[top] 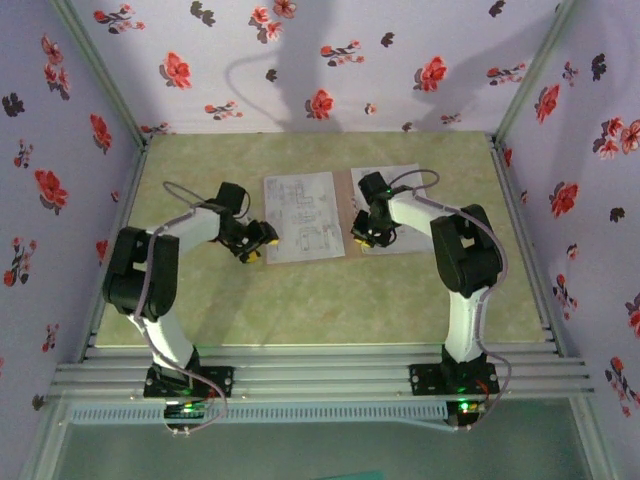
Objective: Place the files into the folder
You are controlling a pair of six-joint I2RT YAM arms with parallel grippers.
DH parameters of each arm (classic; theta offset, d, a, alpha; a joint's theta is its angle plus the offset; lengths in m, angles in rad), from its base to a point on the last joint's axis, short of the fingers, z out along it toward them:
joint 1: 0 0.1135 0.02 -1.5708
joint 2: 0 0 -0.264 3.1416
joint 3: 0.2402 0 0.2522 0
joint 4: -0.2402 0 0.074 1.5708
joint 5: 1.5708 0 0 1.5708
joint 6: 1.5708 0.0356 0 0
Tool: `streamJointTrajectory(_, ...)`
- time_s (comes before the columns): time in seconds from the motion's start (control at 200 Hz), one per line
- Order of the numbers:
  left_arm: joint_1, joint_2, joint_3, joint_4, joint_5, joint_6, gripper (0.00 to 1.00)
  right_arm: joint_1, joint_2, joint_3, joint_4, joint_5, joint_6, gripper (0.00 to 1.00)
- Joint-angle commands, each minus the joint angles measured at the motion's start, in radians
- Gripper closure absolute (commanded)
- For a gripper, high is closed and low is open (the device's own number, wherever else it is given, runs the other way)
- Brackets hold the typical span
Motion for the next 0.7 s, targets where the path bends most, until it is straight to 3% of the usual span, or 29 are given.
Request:
streamJointTrajectory(0.0,-0.018,0.028,0.018,-0.038,-0.026,0.037,0.39,0.013,0.117,-0.072,-0.143,0.075,-0.026,0.9)
streamJointTrajectory(0.435,-0.127,0.032,0.043,0.077,0.015,0.029,0.4,0.014,0.129,-0.063,-0.14,0.052,-0.037,0.91)
streamJointTrajectory(0.695,-0.131,-0.056,0.046,0.056,-0.017,0.013,0.46,0.014,0.141,-0.052,-0.152,0.051,-0.046,0.91)
